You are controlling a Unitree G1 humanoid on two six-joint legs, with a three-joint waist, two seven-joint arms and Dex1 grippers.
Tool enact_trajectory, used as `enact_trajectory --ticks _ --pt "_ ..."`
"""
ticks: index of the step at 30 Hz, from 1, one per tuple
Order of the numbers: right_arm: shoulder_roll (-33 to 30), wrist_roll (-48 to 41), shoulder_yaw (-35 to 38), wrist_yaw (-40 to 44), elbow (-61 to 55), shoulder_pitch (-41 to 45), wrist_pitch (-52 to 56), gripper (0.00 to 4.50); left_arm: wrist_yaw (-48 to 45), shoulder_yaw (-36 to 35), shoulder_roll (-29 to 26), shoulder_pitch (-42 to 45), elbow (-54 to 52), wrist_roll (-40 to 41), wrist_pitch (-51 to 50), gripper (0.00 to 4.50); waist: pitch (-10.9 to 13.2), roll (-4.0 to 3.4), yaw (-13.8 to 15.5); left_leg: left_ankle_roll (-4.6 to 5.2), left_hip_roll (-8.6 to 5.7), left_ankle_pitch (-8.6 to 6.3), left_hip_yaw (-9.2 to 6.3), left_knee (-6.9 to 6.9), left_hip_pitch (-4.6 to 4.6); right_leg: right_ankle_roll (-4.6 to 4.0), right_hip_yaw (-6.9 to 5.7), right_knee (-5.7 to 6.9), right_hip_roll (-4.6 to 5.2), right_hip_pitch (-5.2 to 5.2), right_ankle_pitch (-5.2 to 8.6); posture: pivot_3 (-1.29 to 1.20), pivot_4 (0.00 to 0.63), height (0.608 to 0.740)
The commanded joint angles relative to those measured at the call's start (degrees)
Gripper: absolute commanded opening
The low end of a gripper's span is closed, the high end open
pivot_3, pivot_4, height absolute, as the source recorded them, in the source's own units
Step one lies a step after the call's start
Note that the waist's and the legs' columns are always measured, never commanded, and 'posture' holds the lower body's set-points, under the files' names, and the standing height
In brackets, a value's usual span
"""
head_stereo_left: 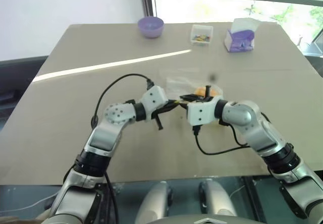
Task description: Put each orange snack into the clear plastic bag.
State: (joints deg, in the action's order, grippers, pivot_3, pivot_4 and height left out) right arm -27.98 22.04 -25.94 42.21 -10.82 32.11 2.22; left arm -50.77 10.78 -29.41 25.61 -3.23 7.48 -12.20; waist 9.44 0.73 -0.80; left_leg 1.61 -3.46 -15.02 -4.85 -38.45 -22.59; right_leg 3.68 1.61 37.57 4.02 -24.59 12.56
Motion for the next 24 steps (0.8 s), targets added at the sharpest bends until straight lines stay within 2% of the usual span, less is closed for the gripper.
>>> enact_trajectory --ticks 1,6,7,10,24 --pt "0.0 -0.1 1.7 0.1 -3.0 0.6 -0.4 0.99 0.5 -1.1 -0.2 0.5 -0.8 0.3 0.2 0.00 0.0 0.00 0.0 0.00 0.00 0.00 0.00 0.00 0.00 0.00 0.00 0.00 0.00 0.00 0.00 0.00 0.150 0.740" --pt "0.0 -0.2 1.8 0.3 -3.4 0.4 -0.1 0.99 0.5 -1.1 -0.2 0.5 -0.8 0.3 0.0 0.00 0.0 0.00 0.0 0.00 0.00 0.00 0.00 0.00 0.00 0.00 0.00 0.00 0.00 0.00 0.00 0.00 0.150 0.740" --pt "0.0 -0.2 1.8 0.3 -3.5 0.4 0.0 0.56 0.5 -1.1 -0.2 0.5 -0.8 0.2 0.0 0.00 0.0 0.00 0.0 0.00 0.00 0.00 0.00 0.00 0.00 0.00 0.00 0.00 0.00 0.00 0.00 0.00 0.150 0.740" --pt "0.1 -0.2 1.8 0.4 -3.6 0.3 0.2 0.03 0.6 -1.1 -0.2 0.6 -0.8 0.2 -0.1 0.00 0.0 0.00 0.0 0.00 0.00 0.00 0.00 0.00 0.00 0.00 0.00 0.00 0.00 0.00 0.00 0.00 0.150 0.740" --pt "-1.5 0.9 3.3 -0.4 -2.7 -1.0 1.3 0.03 0.5 -2.0 -0.7 -0.4 0.7 0.7 0.7 0.00 0.0 0.00 0.0 0.00 0.00 0.00 0.00 0.00 0.00 0.00 0.00 0.00 0.00 0.00 0.00 0.00 0.150 0.740"
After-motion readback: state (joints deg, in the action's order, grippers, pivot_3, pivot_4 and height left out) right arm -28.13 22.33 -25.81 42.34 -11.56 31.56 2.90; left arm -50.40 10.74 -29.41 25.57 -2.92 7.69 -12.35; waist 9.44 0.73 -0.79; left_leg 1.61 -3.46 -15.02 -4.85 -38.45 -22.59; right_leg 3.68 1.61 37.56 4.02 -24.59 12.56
